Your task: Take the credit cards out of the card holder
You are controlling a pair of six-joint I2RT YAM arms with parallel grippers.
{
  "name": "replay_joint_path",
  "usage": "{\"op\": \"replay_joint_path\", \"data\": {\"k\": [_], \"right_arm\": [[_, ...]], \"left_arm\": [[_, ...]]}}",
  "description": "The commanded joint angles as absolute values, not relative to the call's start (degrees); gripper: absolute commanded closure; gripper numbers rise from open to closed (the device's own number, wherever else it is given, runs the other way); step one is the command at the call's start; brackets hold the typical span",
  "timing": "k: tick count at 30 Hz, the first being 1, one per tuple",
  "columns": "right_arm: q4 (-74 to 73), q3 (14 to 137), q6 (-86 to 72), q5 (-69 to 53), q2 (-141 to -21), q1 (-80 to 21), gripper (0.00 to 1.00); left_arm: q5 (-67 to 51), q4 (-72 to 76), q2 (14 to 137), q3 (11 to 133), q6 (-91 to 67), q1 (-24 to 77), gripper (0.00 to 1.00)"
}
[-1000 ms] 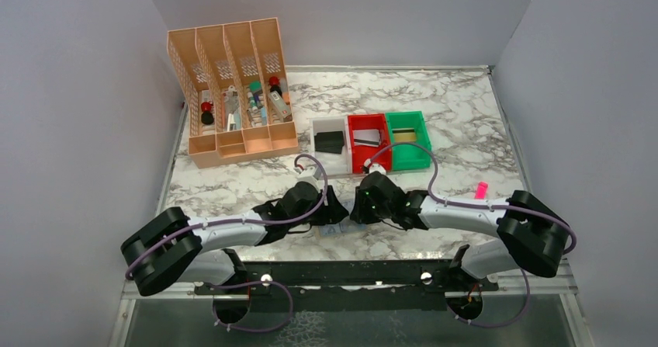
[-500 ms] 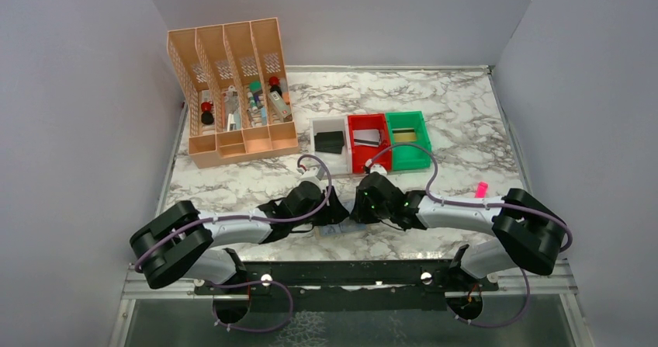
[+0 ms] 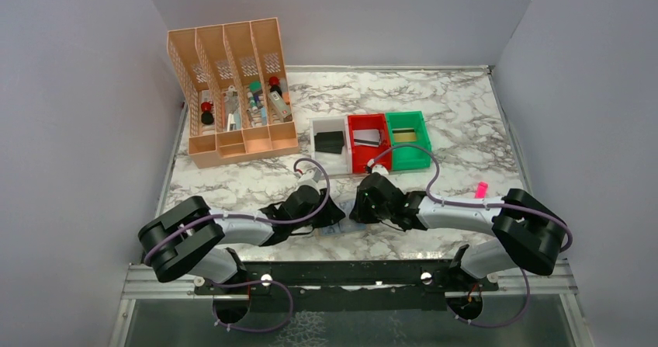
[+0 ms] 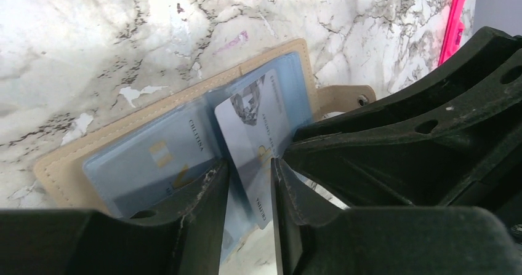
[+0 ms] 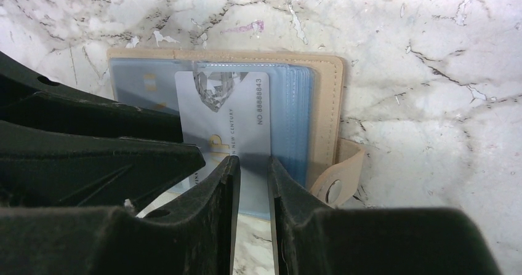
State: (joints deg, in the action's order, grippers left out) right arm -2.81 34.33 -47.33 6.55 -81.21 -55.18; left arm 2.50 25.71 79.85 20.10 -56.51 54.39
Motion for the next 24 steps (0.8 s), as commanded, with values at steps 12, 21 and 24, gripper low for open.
{"op": "replay_joint_path", "data": {"k": [12,21,24], "right_arm": [[-5.2,32.2,-49.0,7.9,-82.4,-55.5,0.71],[-5.2,32.4,-49.1,7.8,-82.6,-55.5,0.69],[-5.4,32.4,-48.7,8.4,-81.7,-55.5,0.68]], "left_arm": [[4.1,32.6,79.4,16.5,-61.1,54.5,0.95],[5.0,32.6,74.4,13.4,-60.4,54.5,1.0],[5.4,32.5,73.1,12.4,-59.9,54.4,1.0]]}}
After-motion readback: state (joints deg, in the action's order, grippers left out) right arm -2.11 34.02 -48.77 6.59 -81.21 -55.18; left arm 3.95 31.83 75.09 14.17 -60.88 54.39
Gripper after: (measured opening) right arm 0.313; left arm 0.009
